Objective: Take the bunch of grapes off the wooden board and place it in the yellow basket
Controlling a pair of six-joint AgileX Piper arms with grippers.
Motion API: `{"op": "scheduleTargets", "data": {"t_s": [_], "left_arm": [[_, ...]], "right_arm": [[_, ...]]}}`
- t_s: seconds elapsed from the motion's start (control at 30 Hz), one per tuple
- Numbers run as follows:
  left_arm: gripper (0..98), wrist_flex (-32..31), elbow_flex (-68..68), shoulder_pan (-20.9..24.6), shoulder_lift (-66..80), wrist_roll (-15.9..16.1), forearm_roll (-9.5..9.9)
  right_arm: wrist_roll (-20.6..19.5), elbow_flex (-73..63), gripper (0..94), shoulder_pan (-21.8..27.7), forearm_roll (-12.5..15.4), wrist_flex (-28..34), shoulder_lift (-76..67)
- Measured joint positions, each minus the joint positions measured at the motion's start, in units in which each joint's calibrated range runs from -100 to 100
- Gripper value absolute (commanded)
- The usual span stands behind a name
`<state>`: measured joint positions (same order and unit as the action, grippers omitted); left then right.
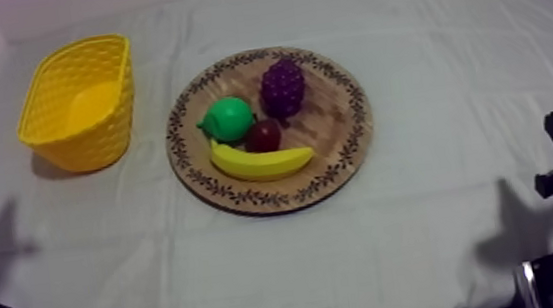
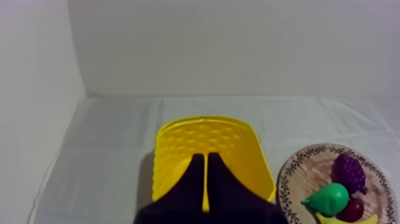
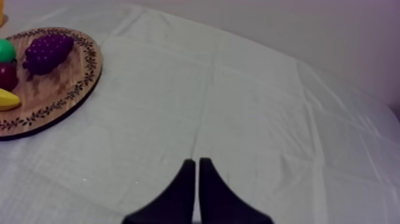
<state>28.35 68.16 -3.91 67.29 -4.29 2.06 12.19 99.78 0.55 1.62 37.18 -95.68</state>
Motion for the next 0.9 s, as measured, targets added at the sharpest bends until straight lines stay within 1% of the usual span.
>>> {"op": "scheduleTargets", "data": {"t_s": [0.37,0.57,0.7,0.9], "left_arm": [[0.0,0.26,-9.62,-3.28,-12.62,2.3,0.0],[0.0,3.02,-14.56,-5.02,-17.36,3.5,0.07],[0.0,4.6,-18.47,-6.99,-20.41,3.01,1.07],[0.0,5.96,-23.76,-9.36,-25.51,2.55,1.32]], "right_arm": [[0.0,0.0,0.5,0.0,0.0,0.0,0.0],[0.0,0.0,0.5,0.0,0.0,0.0,0.0],[0.0,0.0,0.5,0.0,0.0,0.0,0.0],[0.0,0.0,0.5,0.0,0.0,0.0,0.0]]}}
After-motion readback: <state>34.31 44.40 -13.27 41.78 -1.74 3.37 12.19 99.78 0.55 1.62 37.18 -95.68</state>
